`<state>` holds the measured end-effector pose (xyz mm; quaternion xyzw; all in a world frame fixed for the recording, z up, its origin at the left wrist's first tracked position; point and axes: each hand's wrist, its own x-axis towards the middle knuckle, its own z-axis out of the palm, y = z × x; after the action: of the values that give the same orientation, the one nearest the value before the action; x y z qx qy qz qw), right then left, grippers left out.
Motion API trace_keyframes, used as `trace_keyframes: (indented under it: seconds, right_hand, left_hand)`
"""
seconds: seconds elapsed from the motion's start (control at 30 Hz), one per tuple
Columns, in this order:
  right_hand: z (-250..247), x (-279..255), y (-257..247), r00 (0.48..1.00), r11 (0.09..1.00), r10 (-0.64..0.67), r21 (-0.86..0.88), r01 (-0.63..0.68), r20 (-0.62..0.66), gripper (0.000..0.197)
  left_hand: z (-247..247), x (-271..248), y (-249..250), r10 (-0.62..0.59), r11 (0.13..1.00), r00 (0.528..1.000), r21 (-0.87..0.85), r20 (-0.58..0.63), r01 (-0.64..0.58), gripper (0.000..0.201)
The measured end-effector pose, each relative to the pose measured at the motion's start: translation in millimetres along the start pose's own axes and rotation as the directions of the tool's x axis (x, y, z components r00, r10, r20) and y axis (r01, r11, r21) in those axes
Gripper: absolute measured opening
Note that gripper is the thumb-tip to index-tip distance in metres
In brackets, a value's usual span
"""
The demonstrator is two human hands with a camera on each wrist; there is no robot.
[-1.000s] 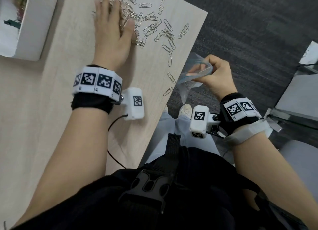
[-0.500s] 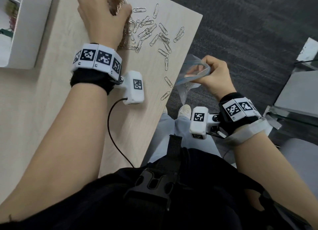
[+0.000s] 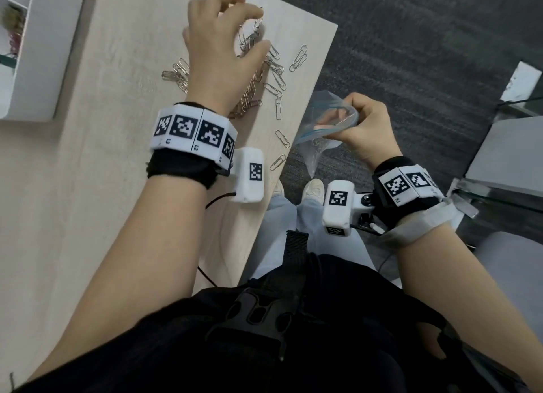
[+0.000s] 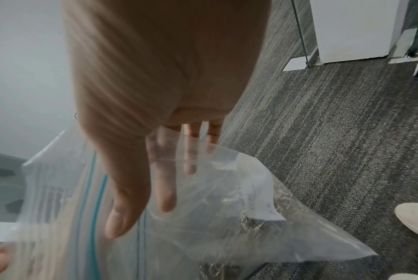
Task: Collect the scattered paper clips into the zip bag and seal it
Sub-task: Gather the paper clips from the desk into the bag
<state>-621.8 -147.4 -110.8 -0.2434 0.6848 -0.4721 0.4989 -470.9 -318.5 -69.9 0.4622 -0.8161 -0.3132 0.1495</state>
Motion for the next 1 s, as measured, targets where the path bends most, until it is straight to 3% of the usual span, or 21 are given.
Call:
trace_keyframes:
  seconds: [0.1, 0.27, 0.43, 0.6, 0.7, 1.0]
  right_hand:
    - [-1.3, -1.1, 0.9, 1.000, 1.000, -0.006, -0.014, 0.006, -0.003, 0.042]
    - [-0.3, -4.6, 1.8, 1.000, 1.000, -0.005, -0.010, 0.004, -0.003, 0.041]
    - [2.5, -8.2, 2.7, 1.000, 1.000, -0.004, -0.015, 0.004, -0.003, 0.041]
    - [1.9, -11.7, 2.8, 1.000, 1.000, -0.010, -0.028, 0.010, -0.008, 0.042]
    - [2.3, -14.9, 1.9, 1.000, 0.999, -0.018, -0.051, 0.018, -0.017, 0.039]
    - [6.3, -27.3, 4.6, 0.999, 0.997, -0.028, -0.073, 0.027, -0.014, 0.040]
  left_hand:
    - [7.9, 9.6, 1.4, 0.035, 0.999, 0.996, 0.015, 0.084, -0.036, 0.038]
    - [5.7, 5.0, -1.5, 0.037, 0.998, 0.997, 0.047, 0.061, -0.040, 0.016]
    - [1.1, -11.8, 1.1, 0.031, 0.998, 0.989, 0.050, 0.147, -0.039, 0.017]
    - [11.7, -11.1, 20.2, 0.181, 0.983, 0.959, -0.024, 0.216, -0.180, 0.029]
    - [19.2, -9.2, 23.9, 0.243, 0.968, 0.935, 0.004, 0.260, -0.252, 0.026]
    - [-1.9, -36.6, 4.9, 0.154, 0.984, 0.955, 0.043, 0.254, -0.171, 0.014]
